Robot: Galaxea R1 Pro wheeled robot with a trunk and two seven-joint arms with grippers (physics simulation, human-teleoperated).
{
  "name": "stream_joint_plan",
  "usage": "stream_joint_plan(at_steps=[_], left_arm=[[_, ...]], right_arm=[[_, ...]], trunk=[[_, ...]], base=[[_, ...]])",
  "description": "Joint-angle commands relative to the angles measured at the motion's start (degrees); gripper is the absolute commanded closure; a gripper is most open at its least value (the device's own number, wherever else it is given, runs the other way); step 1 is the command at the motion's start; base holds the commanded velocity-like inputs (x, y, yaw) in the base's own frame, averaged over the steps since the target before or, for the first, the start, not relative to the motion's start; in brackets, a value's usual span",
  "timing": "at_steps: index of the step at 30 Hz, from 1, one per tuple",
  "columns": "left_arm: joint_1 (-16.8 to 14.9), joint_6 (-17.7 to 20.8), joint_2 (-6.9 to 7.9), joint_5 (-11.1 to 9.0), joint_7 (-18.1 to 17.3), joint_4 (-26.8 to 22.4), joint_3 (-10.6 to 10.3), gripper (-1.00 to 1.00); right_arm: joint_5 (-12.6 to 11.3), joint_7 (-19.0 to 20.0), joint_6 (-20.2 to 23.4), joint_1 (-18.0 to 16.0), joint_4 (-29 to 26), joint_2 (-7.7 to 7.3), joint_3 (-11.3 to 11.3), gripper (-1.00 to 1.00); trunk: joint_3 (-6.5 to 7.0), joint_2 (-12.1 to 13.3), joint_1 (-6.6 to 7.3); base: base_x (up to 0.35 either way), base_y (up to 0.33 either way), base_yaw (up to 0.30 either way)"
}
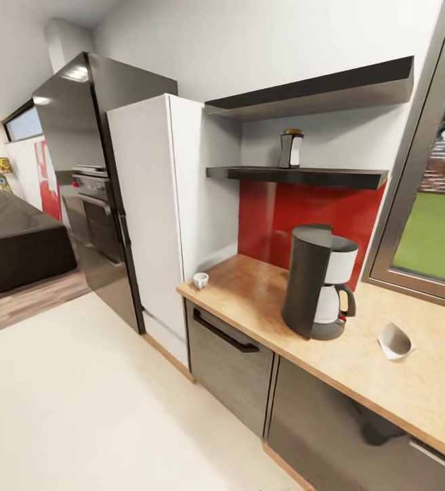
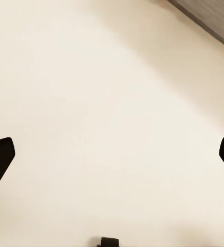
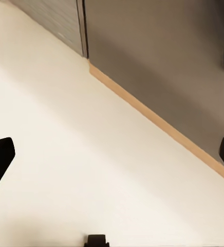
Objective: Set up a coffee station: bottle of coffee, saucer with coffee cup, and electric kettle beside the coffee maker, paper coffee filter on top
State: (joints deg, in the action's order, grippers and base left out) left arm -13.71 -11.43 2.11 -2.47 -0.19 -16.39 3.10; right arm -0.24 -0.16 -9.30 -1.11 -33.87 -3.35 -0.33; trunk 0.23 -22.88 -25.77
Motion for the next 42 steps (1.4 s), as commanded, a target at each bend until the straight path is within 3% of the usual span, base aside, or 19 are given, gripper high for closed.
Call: stream_joint_plan(at_steps=[1, 22, 42], left_arm=[[0.0, -0.17, 0.0, -0.26, -0.02, 0.04, 0.07, -1.0], [0.0, -0.19, -0.09, -0.34, 0.01, 0.04, 0.15, -1.0], [0.0, -0.24, -0.09, -0.34, -0.02, 0.04, 0.15, -1.0]], right_arm=[[-0.03, -0.02, -0.19, -0.03, 0.07, 0.01, -0.02, -1.0], [-0.03, 0.07, -0.14, -0.03, 0.07, 0.01, 0.03, -1.0], [-0.03, 0.07, -0.16, -0.03, 0.12, 0.01, 0.07, -1.0]], trunk=[[-0.01, -0.03, -0.02], [0.21, -0.03, -0.02], [0.21, -0.03, -0.02]], base=[[0.0, 0.0, -0.294], [0.0, 0.011, -0.295], [0.0, 0.281, -0.3]])
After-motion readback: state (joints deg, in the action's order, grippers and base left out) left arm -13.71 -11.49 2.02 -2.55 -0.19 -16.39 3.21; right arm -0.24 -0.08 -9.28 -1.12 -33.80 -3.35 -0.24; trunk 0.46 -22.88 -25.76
